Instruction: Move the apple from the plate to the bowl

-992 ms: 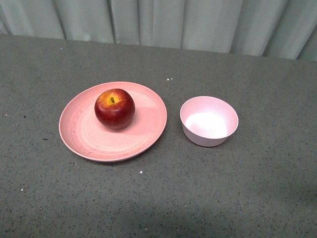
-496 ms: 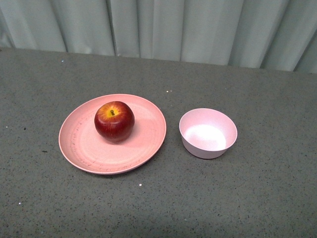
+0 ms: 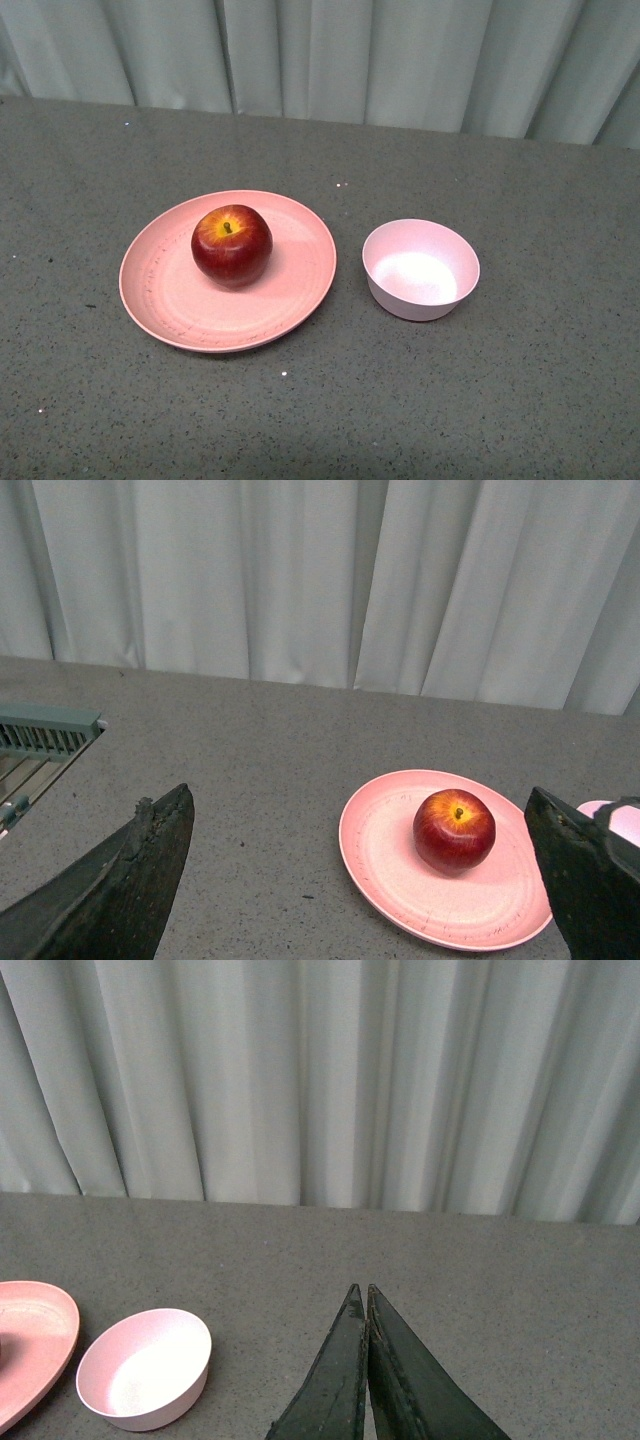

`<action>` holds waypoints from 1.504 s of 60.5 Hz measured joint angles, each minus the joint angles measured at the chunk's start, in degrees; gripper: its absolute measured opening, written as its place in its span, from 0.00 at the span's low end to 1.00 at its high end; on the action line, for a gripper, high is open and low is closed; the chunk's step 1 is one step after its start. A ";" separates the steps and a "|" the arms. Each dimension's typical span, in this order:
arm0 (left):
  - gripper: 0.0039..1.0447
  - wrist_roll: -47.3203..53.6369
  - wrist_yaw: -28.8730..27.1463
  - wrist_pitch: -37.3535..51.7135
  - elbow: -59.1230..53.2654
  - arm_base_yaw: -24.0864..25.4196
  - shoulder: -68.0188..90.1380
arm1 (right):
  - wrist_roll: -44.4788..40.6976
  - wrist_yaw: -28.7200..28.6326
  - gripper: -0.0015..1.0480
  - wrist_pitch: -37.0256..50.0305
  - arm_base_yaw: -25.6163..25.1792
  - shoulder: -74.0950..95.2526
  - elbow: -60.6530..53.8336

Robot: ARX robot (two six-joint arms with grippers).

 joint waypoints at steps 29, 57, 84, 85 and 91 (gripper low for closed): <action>0.94 0.00 0.02 0.00 0.00 0.00 0.00 | 0.00 0.00 0.01 -10.75 0.00 -10.56 0.04; 0.94 0.00 -0.02 0.00 0.00 0.00 0.00 | 0.00 -0.11 0.53 -18.88 0.00 -18.51 0.04; 0.94 -6.62 -18.97 4.57 1.84 -4.90 15.15 | 0.04 -0.04 0.91 -18.91 -0.02 -18.51 0.04; 0.94 -7.58 -17.99 7.39 2.43 -4.85 18.82 | 0.04 -0.13 0.91 -18.91 0.00 -18.53 0.04; 0.94 -8.96 -15.93 19.50 5.14 -5.31 34.47 | 0.04 -0.13 0.91 -18.91 -0.02 -18.53 0.04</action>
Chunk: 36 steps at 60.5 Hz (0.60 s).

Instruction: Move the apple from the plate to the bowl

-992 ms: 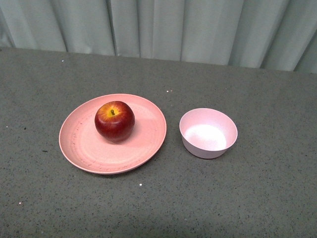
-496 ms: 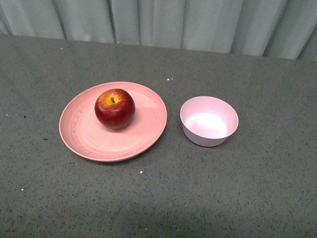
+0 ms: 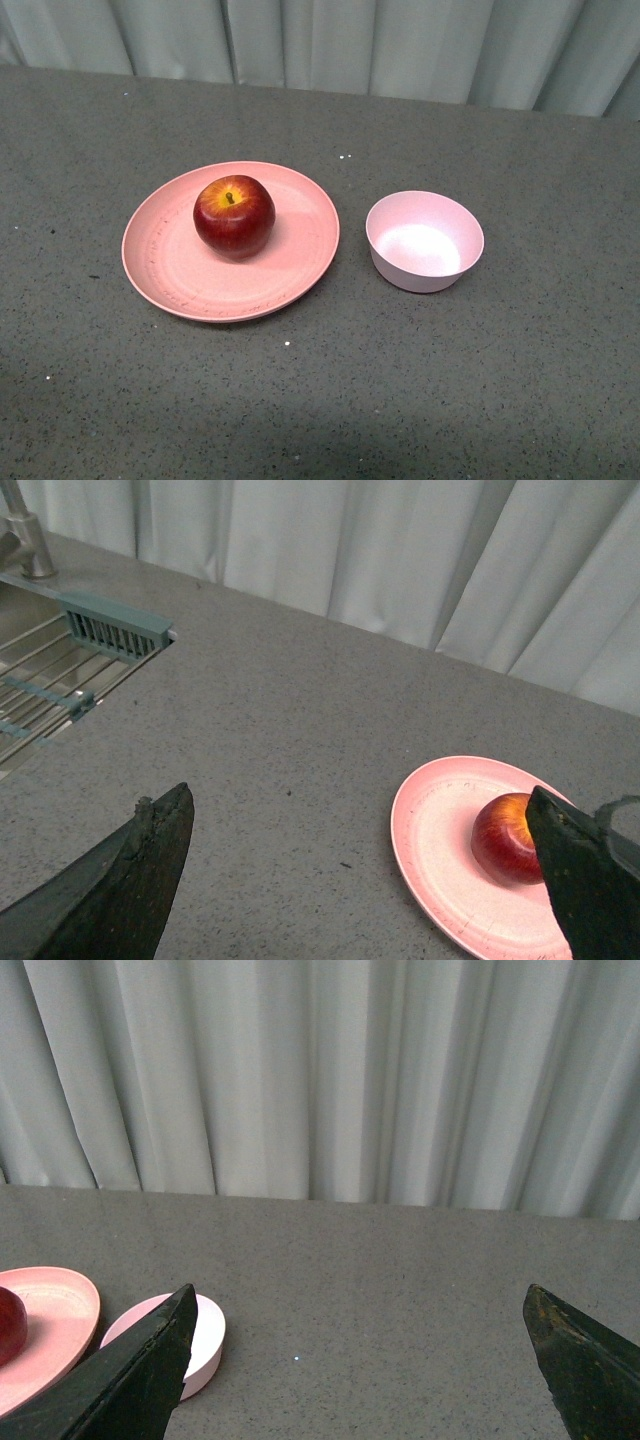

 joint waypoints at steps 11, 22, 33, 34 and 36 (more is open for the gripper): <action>0.94 -0.59 6.43 23.06 9.31 -3.34 32.22 | 0.00 0.00 0.91 0.00 0.02 0.00 0.00; 0.94 -1.01 8.61 25.40 23.69 -5.66 58.84 | 0.00 0.02 0.91 0.00 0.00 0.00 0.00; 0.94 0.11 9.79 23.30 34.05 -9.07 71.80 | 0.00 0.00 0.91 0.00 0.00 0.00 0.00; 0.94 0.11 9.79 22.88 35.15 -9.35 72.81 | 0.00 0.00 0.91 0.00 0.00 0.00 0.00; 0.94 0.15 9.79 22.29 36.65 -9.77 74.20 | 0.00 0.00 0.91 0.00 0.00 0.00 0.00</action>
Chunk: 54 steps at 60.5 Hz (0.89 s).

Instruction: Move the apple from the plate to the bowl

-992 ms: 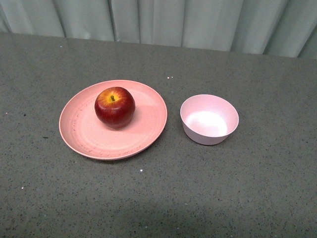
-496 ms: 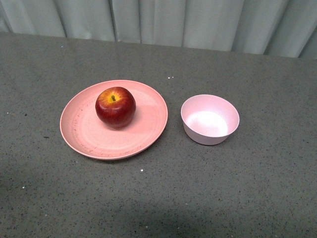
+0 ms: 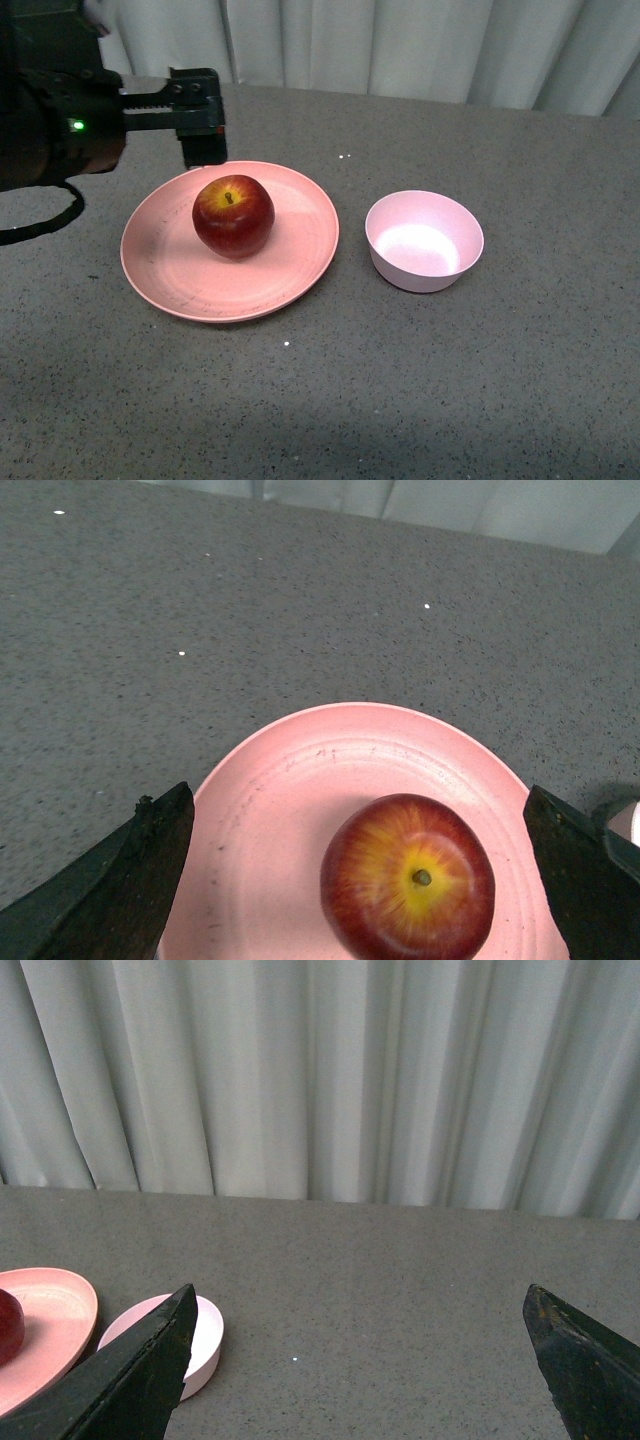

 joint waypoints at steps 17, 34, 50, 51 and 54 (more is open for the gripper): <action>0.94 0.87 -0.02 -4.57 7.32 -2.19 7.74 | 0.00 0.00 0.91 0.00 0.02 0.00 0.00; 0.94 0.26 2.47 -9.29 8.44 -2.95 9.90 | 0.00 0.00 0.91 0.00 0.00 0.00 0.00; 0.94 0.39 3.21 -9.55 8.59 -3.54 12.46 | 0.00 0.00 0.91 0.00 0.02 0.00 0.00; 0.94 0.39 3.17 -9.55 8.68 -3.54 12.72 | 0.00 0.00 0.91 0.00 0.02 0.00 0.00; 0.94 0.42 3.02 -9.55 8.83 -3.61 13.09 | 0.00 0.00 0.91 0.00 0.00 0.00 0.00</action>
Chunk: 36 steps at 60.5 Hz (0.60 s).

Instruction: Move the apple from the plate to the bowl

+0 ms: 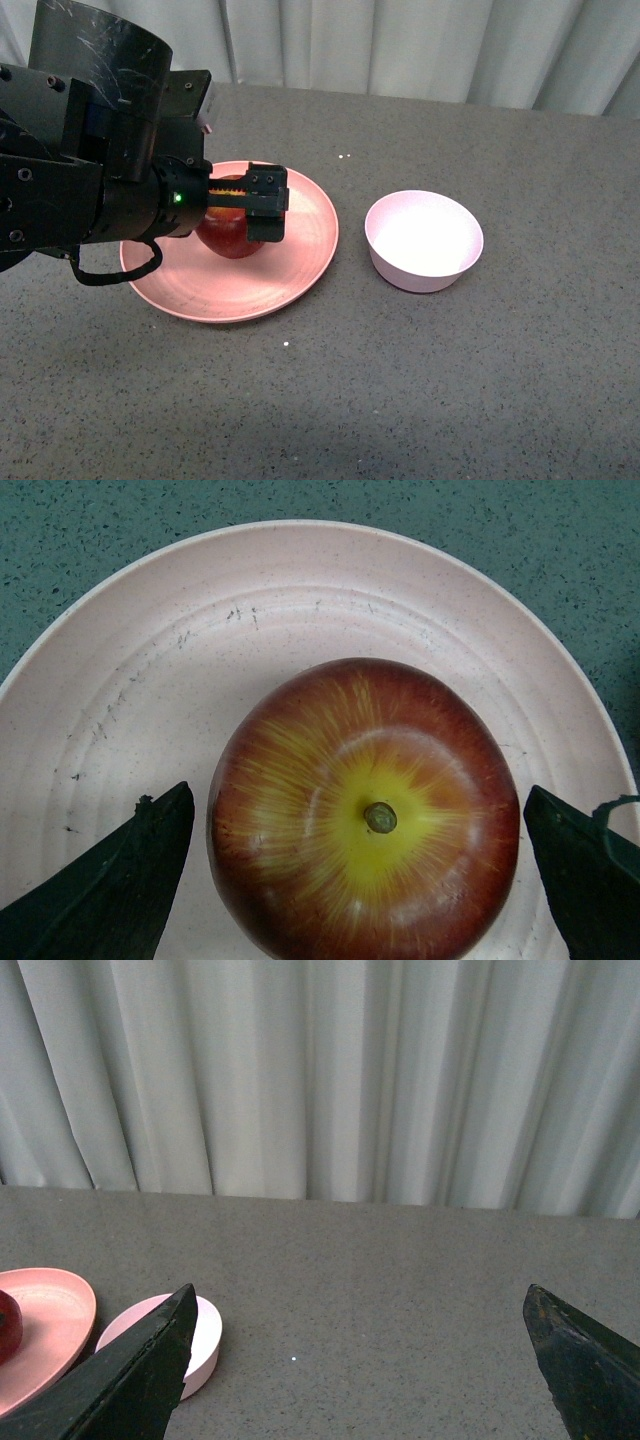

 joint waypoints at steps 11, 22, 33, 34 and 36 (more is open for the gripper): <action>0.81 0.66 -0.07 0.22 0.11 0.00 0.39 | 0.00 0.00 0.91 0.00 0.00 0.00 0.00; 0.74 0.66 0.26 0.09 -0.13 -0.50 -0.72 | 0.00 0.00 0.91 0.00 0.02 0.00 0.00; 0.73 -1.46 1.53 0.11 -0.13 -5.53 -6.64 | 0.00 0.00 0.91 0.00 0.00 0.00 0.00; 0.73 -1.68 1.64 0.11 0.22 -6.43 -7.04 | 0.00 0.00 0.91 0.00 0.02 0.00 0.00; 0.73 -1.97 1.75 0.11 0.96 -7.76 -7.28 | 0.00 0.00 0.91 0.00 0.02 0.00 0.00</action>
